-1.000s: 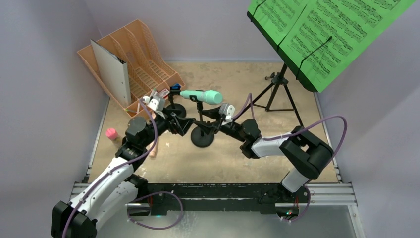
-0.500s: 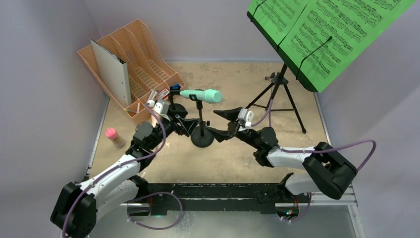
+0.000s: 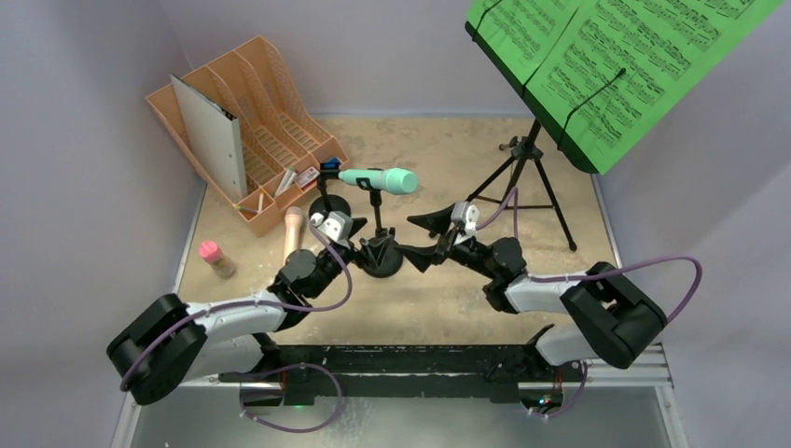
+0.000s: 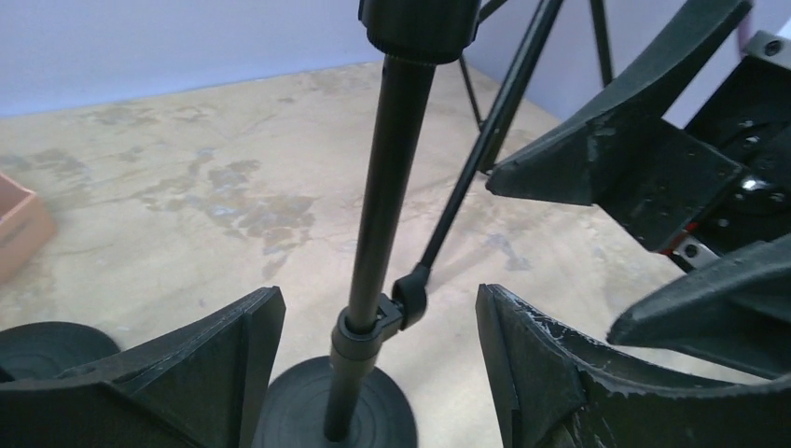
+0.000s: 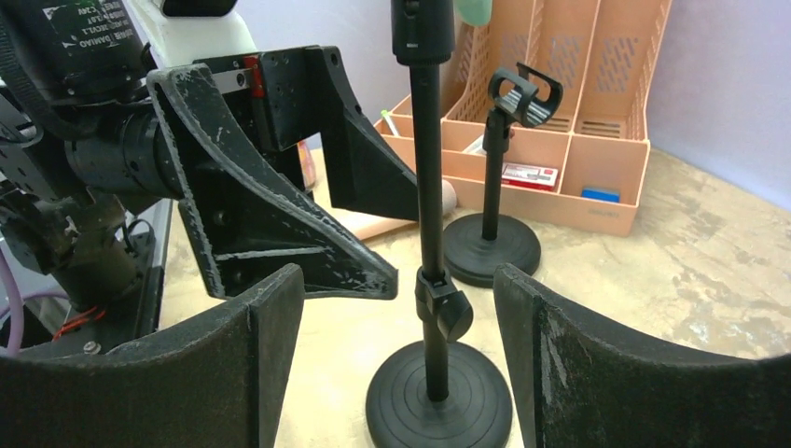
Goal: Pack up the instrument practice props
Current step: Unscrew the knob on the microphone stand.
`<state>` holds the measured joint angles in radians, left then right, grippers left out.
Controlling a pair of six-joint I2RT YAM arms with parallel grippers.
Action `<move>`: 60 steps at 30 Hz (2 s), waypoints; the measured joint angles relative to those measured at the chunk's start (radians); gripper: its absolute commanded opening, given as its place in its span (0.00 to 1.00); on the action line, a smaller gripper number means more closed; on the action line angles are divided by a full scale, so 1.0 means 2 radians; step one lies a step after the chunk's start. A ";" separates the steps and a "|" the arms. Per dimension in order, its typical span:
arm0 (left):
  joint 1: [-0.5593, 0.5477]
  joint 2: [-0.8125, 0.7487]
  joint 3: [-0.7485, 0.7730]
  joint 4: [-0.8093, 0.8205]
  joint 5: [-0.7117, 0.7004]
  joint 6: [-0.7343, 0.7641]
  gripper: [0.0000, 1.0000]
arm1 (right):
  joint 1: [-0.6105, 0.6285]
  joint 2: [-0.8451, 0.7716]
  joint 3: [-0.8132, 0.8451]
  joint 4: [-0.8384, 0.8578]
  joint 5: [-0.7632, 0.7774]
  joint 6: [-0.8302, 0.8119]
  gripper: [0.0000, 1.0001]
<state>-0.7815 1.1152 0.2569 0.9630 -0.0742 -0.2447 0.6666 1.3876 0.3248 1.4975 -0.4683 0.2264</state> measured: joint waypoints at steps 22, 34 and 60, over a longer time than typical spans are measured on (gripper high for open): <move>-0.019 0.135 0.015 0.191 -0.081 0.066 0.41 | -0.005 0.045 0.033 -0.062 -0.026 -0.023 0.74; -0.017 0.119 0.019 0.167 -0.042 0.077 0.00 | -0.006 0.056 0.058 -0.119 -0.036 -0.057 0.68; 0.027 0.081 0.014 0.121 0.086 0.053 0.00 | -0.006 0.089 0.080 -0.147 -0.075 -0.084 0.17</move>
<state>-0.7265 1.2781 0.2840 1.2041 0.0978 -0.1379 0.6540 1.5661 0.4843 1.2041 -0.6186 0.0586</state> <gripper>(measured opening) 0.169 0.235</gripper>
